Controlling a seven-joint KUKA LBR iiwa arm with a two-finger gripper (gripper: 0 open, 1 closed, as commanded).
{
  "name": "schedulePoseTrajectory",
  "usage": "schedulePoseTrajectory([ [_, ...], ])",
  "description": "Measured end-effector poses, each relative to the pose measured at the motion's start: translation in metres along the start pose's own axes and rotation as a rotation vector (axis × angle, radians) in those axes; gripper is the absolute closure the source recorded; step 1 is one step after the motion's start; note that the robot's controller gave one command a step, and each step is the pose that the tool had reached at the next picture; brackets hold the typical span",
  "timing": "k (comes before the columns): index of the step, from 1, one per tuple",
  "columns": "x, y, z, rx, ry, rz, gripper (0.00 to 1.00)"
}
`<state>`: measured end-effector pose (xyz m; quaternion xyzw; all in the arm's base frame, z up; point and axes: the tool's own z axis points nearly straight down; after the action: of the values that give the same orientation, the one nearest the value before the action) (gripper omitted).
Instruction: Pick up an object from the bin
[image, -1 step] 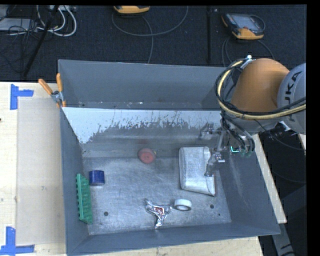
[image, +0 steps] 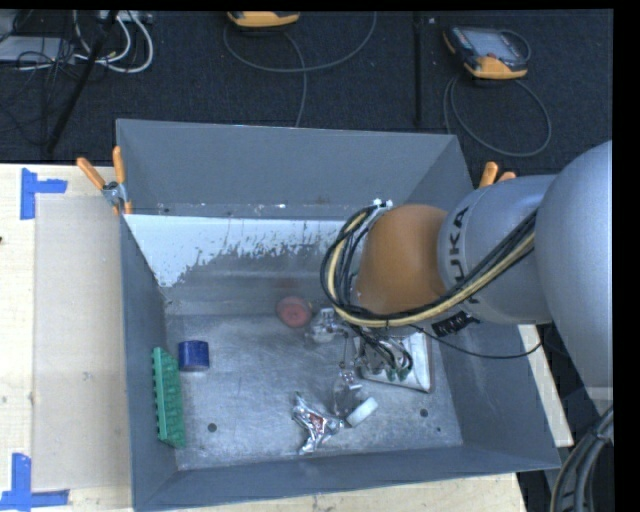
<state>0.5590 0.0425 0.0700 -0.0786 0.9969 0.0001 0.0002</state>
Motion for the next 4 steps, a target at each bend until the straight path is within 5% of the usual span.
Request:
schedulePoseTrajectory([
  [1, 0.058, 0.038, -0.031, -0.002, 0.002, 0.04, 0.0],
  [2, 0.063, 0.07, -0.029, -0.001, 0.003, -0.548, 0.0],
  [3, 0.063, 0.015, -0.001, -0.002, -0.004, -0.478, 0.0],
  [4, 0.029, -0.041, -0.002, 0.0, -0.002, -0.505, 0.0],
])
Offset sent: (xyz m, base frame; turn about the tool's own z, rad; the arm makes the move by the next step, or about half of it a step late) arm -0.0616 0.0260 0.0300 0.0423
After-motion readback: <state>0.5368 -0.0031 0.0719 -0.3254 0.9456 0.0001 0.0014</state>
